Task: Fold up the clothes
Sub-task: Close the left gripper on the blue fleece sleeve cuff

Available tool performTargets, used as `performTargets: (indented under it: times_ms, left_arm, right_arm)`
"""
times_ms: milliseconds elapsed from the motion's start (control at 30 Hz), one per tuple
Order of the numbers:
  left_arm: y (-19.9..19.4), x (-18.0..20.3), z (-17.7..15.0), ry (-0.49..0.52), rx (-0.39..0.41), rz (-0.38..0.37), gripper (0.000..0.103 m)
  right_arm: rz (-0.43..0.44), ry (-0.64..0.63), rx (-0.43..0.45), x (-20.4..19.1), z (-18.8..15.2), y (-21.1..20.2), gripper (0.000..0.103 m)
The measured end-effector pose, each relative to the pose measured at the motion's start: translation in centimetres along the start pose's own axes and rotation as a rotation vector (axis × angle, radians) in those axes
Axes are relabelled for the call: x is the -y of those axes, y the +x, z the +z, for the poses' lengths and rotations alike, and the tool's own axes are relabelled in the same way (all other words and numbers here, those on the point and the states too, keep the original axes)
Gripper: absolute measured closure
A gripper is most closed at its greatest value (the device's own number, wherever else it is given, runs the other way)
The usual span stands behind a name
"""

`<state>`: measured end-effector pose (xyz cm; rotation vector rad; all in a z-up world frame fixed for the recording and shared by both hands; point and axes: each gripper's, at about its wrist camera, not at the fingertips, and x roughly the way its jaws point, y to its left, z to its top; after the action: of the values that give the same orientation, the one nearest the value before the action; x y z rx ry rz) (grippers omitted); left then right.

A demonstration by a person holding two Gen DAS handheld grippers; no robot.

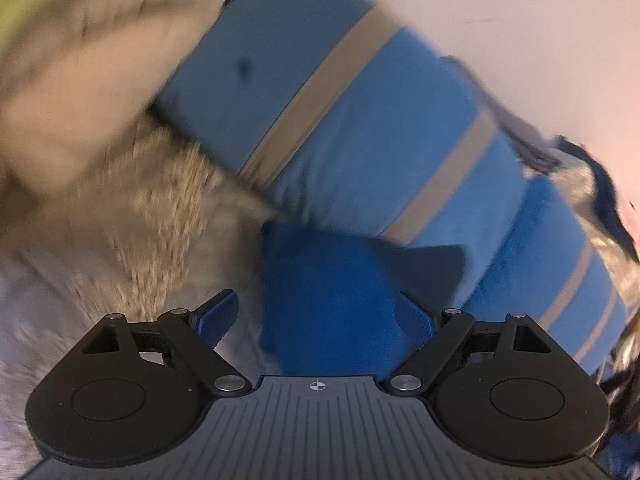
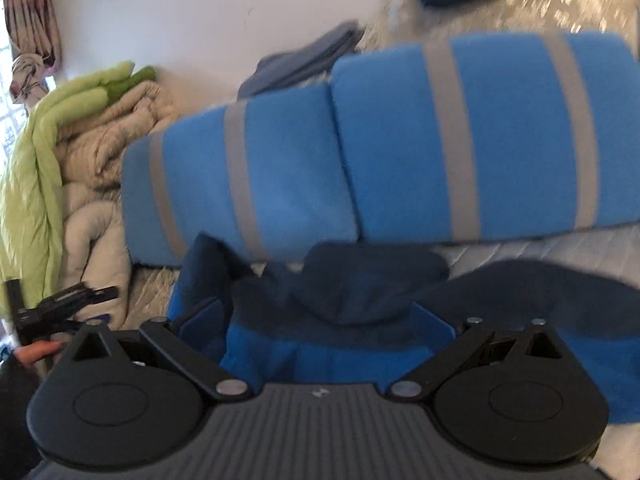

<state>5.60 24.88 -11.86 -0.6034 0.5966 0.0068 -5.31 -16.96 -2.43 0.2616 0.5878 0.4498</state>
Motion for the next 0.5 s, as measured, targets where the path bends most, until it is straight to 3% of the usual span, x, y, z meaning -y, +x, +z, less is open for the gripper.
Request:
performTargets:
  times_ms: [167, 300, 367, 400, 467, 500]
  left_arm:
    - [4.8, -5.0, -1.5, -0.261, -0.044, -0.068, 0.018]
    - [7.2, -6.5, -2.2, -0.421, -0.065, -0.153, 0.022]
    - [7.7, -6.3, -2.3, -0.457, -0.080, -0.186, 0.048]
    - [7.6, -5.8, -2.3, -0.452, -0.086, -0.188, 0.055]
    - [7.3, -4.7, -2.2, -0.431, -0.095, -0.192, 0.084]
    - [6.9, -4.0, -2.0, -0.398, -0.088, -0.192, 0.086]
  right_arm:
    - [0.024, -0.005, -0.049, 0.2, -2.9, 3.2, 0.000]
    - [0.023, 0.022, -0.095, 0.9, -3.8, 4.4, 0.000]
    - [0.024, 0.042, -0.090, 1.3, -3.9, 4.5, 0.000]
    - [0.021, 0.050, -0.086, 1.5, -4.0, 4.5, 0.000]
    - [0.006, 0.055, -0.084, 1.7, -4.3, 4.7, 0.000]
    - [-0.001, 0.056, -0.086, 1.8, -4.4, 4.7, 0.000]
